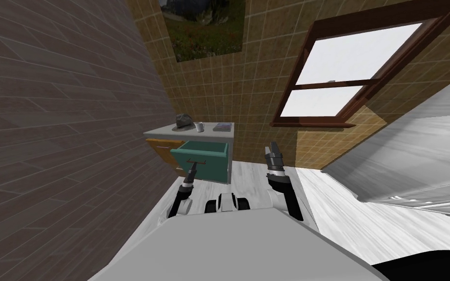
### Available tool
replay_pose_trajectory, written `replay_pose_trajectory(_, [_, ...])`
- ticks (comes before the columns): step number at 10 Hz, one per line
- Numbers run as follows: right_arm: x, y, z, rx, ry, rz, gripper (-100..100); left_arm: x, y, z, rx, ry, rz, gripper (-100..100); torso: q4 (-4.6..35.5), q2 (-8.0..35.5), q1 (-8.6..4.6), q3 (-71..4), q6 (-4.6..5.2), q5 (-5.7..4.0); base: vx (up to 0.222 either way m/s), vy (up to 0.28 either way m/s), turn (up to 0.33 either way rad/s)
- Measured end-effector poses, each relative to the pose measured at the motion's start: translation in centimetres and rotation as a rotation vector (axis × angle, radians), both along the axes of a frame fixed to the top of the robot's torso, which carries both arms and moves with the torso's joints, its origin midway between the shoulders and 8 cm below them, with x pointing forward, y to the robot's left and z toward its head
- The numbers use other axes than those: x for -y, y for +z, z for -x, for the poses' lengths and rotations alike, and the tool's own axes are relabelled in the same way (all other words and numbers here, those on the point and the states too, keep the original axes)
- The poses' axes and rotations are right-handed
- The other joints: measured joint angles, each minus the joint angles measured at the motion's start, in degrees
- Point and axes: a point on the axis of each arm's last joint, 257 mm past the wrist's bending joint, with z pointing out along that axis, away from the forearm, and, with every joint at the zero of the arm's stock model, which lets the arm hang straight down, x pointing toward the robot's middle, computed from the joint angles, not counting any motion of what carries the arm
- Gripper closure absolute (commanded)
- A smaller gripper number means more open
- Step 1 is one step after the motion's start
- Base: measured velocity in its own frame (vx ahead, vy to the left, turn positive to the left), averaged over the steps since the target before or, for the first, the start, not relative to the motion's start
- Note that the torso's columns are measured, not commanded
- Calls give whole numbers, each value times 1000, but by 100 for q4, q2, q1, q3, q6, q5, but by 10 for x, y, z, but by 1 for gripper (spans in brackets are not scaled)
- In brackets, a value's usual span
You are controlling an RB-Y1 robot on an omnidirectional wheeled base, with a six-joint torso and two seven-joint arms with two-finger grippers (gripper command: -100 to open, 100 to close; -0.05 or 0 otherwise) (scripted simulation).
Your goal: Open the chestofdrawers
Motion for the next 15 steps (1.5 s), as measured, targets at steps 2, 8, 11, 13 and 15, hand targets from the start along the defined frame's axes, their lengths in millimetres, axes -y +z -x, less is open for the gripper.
replay_pose_trajectory(2, [0,0,0,0,0,0,0,-12,2,-6,-1,22,-5,100,7,9,-5,4,-3,-5,-112,-14,-102])
replay_pose_trajectory(8, [0,0,0,0,0,0,0,-47,4,-17,-10,88,2,100,18,19,10,11,-21,-9,-72,-10,-68])
replay_pose_trajectory(11, [0,0,0,0,0,0,0,-56,11,-29,-19,90,2,-100,-10,-18,35,-9,-22,11,-56,-23,15])
replay_pose_trajectory(13, [0,0,0,0,0,0,0,-61,22,-42,-21,89,5,-100,-13,-28,46,-16,-25,14,-49,-33,9])
replay_pose_trajectory(15, [0,0,0,0,0,0,0,-64,30,-51,-33,86,8,-100,16,5,32,2,-31,-6,-65,-37,11])
